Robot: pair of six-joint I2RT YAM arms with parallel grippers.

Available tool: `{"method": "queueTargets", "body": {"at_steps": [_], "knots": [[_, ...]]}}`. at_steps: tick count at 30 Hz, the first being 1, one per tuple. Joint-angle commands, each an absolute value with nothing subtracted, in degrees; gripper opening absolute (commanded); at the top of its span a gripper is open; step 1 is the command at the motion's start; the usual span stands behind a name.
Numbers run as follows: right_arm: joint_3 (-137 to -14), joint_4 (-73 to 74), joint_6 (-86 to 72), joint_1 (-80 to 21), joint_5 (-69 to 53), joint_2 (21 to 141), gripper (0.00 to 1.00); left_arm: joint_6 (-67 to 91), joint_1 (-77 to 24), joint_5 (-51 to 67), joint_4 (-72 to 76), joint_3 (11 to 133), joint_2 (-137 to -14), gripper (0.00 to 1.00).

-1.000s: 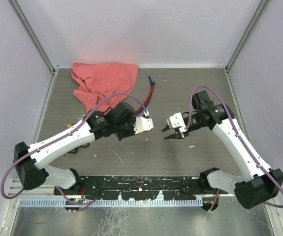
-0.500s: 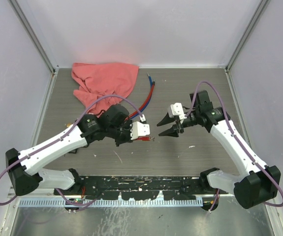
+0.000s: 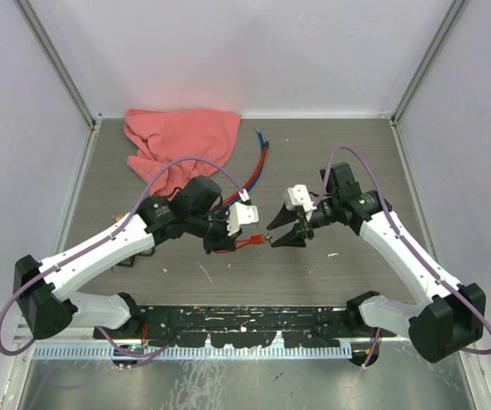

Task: Lock with the key
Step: Lock the lock.

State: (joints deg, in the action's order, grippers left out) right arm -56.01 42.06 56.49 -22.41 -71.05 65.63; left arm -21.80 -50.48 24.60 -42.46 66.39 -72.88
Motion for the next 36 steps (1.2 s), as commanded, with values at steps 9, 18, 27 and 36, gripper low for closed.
{"method": "queueTargets", "body": {"at_steps": [9,18,27,36], "knots": [[-57.1,41.3,56.4,-26.1,-66.6,66.3,0.36,-18.6,-48.5,32.3,-37.2,65.7,-71.2,0.00],[-59.3,44.2,60.5,-26.2,-64.7,66.2,0.20,-17.4,-46.0,37.4,-37.5,65.2,-71.9,0.00],[-62.5,50.8,70.8,-26.9,-62.9,67.0,0.01,-12.7,-41.7,47.6,-36.5,64.3,-75.1,0.00],[-66.9,60.6,93.2,-28.0,-54.9,68.9,0.01,-7.1,-36.8,66.1,-36.0,63.7,-82.9,0.00]]}}
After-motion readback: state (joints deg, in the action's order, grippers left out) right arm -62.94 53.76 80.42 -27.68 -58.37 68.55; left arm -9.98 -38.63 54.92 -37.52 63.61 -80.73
